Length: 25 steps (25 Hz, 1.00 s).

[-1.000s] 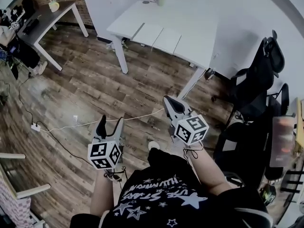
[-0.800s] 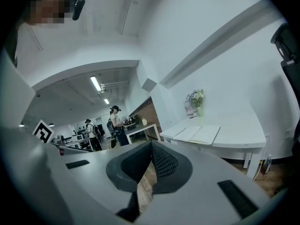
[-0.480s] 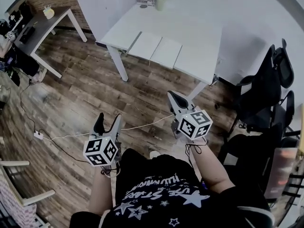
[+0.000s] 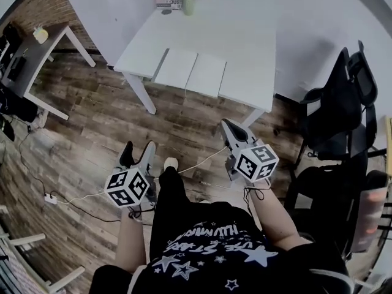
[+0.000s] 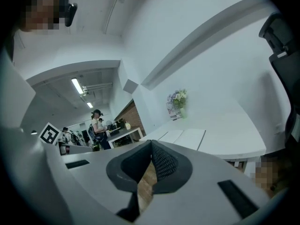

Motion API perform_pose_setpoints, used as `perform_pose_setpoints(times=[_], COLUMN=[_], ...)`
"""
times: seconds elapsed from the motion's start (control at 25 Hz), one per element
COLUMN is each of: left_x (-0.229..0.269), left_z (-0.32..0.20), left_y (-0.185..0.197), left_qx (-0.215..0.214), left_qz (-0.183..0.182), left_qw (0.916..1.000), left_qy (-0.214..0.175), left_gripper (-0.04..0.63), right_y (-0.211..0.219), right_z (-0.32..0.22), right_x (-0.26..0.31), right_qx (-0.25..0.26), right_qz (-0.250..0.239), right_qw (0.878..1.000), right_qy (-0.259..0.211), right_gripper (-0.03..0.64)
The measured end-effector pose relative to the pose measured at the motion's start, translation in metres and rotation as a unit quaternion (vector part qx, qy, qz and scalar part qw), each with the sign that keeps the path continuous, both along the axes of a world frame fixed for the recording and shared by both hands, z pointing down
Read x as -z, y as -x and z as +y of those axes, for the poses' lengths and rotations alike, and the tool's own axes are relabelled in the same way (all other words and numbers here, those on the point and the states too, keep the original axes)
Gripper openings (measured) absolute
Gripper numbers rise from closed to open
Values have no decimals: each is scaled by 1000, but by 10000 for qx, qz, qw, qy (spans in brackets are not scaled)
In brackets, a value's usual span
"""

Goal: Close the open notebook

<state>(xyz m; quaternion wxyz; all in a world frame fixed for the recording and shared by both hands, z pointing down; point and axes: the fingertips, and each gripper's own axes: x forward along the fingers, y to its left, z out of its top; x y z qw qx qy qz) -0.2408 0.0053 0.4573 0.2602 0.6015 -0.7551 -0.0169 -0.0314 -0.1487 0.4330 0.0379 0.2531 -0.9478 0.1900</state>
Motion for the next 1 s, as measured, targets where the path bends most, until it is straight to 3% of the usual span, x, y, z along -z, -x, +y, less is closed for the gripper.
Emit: perform_pose_setpoints(times=[0.6, 1.0], left_x=[-21, -58], left_z=[-150, -215], left_y=[108, 124], left_qx=[-1337, -2155], left_qz=[465, 1215], left_qw=[9896, 9665], left_qy=[273, 681], left_gripper=[333, 333], right_y=[88, 118], right_z=[-94, -129], right_x=[6, -7], right_qx=[-1271, -1805], right_qz=[196, 440], right_qw=[9917, 9822], right_qy=[90, 270], right_gripper=[2, 2])
